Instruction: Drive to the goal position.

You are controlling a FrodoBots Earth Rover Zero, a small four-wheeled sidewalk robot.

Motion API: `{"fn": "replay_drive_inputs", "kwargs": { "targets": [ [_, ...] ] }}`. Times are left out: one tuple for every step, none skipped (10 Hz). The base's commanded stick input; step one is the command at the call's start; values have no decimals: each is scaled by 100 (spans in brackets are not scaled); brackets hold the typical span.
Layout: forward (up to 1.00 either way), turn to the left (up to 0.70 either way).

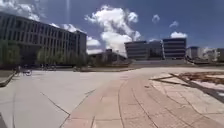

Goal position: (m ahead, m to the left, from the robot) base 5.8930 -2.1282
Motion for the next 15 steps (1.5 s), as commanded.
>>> {"fn": "replay_drive_inputs", "kwargs": {
  "targets": [
    [70,0],
    [70,3],
    [70,6],
    [70,6],
    [70,2],
    [70,0],
    [70,0],
    [70,-5],
    [70,-24],
    [70,-35],
    [70,-34],
    [70,0],
    [70,0],
    [70,0],
    [70,0]
  ]
}}
